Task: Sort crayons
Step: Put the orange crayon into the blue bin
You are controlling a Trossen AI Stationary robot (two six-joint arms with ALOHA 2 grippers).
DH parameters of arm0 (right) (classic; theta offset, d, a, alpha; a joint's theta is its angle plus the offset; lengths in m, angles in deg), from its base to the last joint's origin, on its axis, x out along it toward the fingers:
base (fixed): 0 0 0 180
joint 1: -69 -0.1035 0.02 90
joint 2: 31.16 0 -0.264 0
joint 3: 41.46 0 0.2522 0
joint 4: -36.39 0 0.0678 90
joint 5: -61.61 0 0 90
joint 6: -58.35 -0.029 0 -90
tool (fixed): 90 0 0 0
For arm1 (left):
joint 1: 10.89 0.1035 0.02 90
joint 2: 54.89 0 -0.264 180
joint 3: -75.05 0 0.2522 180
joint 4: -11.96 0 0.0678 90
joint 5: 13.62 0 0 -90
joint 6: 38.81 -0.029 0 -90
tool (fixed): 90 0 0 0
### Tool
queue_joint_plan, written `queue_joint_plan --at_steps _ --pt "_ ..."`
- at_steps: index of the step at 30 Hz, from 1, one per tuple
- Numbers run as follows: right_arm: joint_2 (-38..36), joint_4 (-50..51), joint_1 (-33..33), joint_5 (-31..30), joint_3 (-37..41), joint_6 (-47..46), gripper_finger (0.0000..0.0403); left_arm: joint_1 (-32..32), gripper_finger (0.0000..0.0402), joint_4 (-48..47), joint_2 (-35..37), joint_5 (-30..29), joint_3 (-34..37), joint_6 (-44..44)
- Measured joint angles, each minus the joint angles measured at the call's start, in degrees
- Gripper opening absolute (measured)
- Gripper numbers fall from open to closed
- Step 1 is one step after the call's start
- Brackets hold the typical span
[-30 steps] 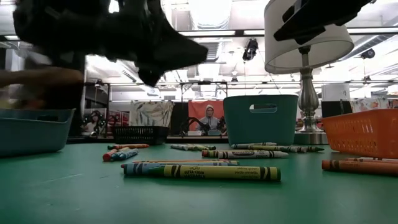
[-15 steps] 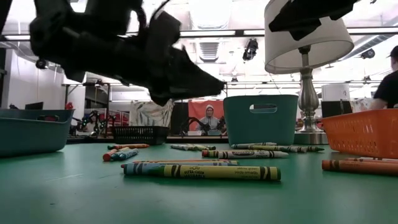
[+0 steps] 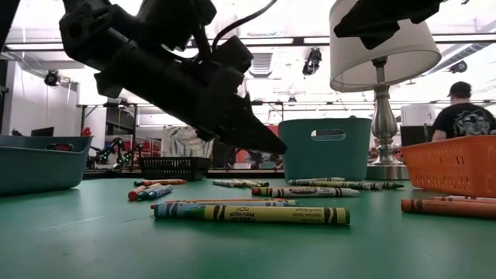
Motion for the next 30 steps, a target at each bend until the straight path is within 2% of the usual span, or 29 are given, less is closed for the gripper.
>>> queue_joint_plan --at_steps 16,20,30 --pt "0.0 0.0 0.0 -1.6 0.0 0.0 0.0066 0.6 0.0097 -1.3 -0.5 1.4 0.1 -0.6" --pt "0.0 0.0 0.0 -1.6 0.1 0.0 0.0070 0.8 0.0097 -0.9 -2.4 3.2 0.1 0.6" --pt "0.0 0.0 0.0 -1.6 0.1 -0.5 0.0064 1.0 0.0097 1.3 -4.8 2.8 0.0 3.5"
